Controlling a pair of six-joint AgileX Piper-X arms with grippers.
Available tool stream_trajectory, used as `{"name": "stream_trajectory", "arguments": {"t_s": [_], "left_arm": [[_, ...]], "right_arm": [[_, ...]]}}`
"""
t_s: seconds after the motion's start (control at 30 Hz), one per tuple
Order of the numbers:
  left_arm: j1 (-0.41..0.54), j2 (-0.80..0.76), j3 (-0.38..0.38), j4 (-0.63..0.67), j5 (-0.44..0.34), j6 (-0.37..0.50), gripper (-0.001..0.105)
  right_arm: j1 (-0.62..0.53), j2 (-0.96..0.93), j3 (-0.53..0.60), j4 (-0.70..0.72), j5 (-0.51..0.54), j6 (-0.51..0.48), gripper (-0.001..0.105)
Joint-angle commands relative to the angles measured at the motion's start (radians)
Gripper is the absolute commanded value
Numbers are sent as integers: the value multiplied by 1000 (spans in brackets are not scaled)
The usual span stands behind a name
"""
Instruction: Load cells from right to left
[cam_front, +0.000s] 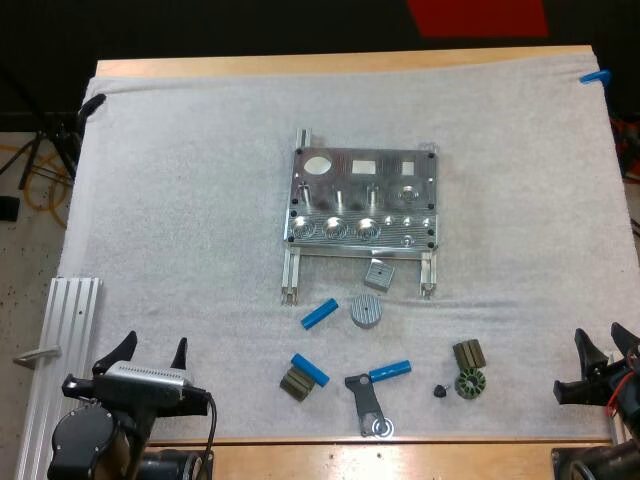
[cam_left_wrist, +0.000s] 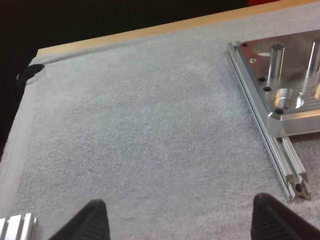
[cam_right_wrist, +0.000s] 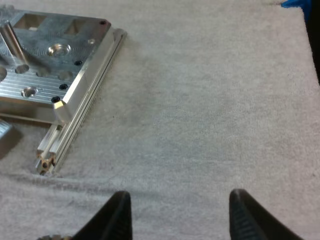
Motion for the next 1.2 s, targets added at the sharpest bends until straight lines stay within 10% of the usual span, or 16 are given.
{"name": "stream_trajectory", "arguments": {"t_s": [0.0, 1.17], "left_arm": [[2, -140, -2, -12, 19, -5, 59], [2, 421, -265, 70, 275, 254, 59]], "right_arm": [[-3, -6, -4, -9, -18, 16, 44], [-3, 401, -283, -8, -564, 144, 44]]}}
